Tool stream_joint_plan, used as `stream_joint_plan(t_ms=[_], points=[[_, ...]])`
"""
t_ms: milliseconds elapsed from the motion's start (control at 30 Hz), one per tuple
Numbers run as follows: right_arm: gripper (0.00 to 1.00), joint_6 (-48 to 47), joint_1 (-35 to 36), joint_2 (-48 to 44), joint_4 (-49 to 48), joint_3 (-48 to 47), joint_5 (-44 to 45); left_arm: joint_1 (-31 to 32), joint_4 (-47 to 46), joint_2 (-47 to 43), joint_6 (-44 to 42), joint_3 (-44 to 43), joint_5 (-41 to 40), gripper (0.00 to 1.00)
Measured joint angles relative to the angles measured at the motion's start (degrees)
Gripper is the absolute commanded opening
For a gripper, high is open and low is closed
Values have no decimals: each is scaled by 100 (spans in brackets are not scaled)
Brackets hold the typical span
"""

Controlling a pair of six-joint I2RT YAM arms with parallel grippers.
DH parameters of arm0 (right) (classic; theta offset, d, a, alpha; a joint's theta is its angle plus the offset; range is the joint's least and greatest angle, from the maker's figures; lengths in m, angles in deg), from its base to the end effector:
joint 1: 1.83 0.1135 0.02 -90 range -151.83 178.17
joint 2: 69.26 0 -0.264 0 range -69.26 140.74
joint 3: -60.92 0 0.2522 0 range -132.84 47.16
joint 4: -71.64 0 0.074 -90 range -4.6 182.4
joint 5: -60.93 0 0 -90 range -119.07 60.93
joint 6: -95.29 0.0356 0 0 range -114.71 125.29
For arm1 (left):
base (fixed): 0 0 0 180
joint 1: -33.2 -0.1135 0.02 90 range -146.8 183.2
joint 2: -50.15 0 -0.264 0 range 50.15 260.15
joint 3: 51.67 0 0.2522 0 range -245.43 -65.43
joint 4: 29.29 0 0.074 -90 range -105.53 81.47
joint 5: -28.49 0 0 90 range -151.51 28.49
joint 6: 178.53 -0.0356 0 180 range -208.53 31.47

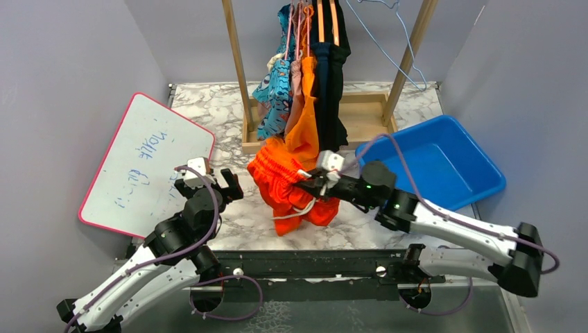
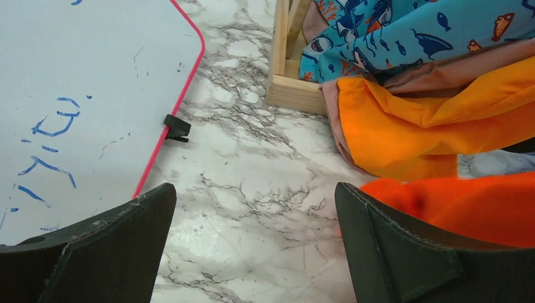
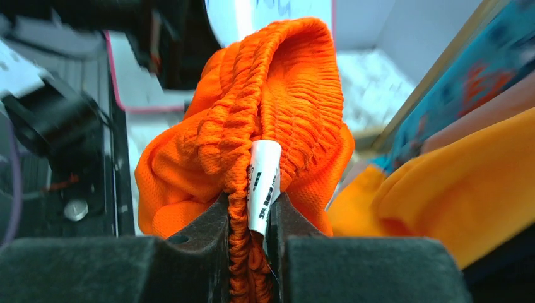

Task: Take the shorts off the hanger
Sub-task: Pick up the shorts at the center of the board.

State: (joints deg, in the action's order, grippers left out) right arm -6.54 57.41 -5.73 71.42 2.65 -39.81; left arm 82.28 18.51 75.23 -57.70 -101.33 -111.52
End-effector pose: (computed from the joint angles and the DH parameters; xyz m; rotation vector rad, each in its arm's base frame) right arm 0.1283 0.2286 0.3171 -1.1141 1.3066 0.7770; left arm 0.0856 -0.0571 0.2921 -0.2533 1.8108 -0.1149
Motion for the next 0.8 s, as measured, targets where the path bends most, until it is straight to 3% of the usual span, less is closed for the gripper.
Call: stream_joint_plan(t_ms=[167, 300, 467, 700, 800], points=[[1, -92, 0, -1056, 79, 70, 122, 0, 0, -42, 0, 0, 2, 99], [1, 50, 2, -1526, 282, 691, 595, 0, 0, -39, 0, 0, 4, 99], [3, 1202, 4, -1263, 1176, 1486, 1198, 0, 0, 13, 2, 0, 7, 99], [18, 2981, 4, -603, 2903, 1141, 1606, -2, 0, 92, 7, 0, 9, 99], [45, 3512, 2, -223, 3574, 621, 1676, -11, 0, 92, 11, 0, 9, 99]])
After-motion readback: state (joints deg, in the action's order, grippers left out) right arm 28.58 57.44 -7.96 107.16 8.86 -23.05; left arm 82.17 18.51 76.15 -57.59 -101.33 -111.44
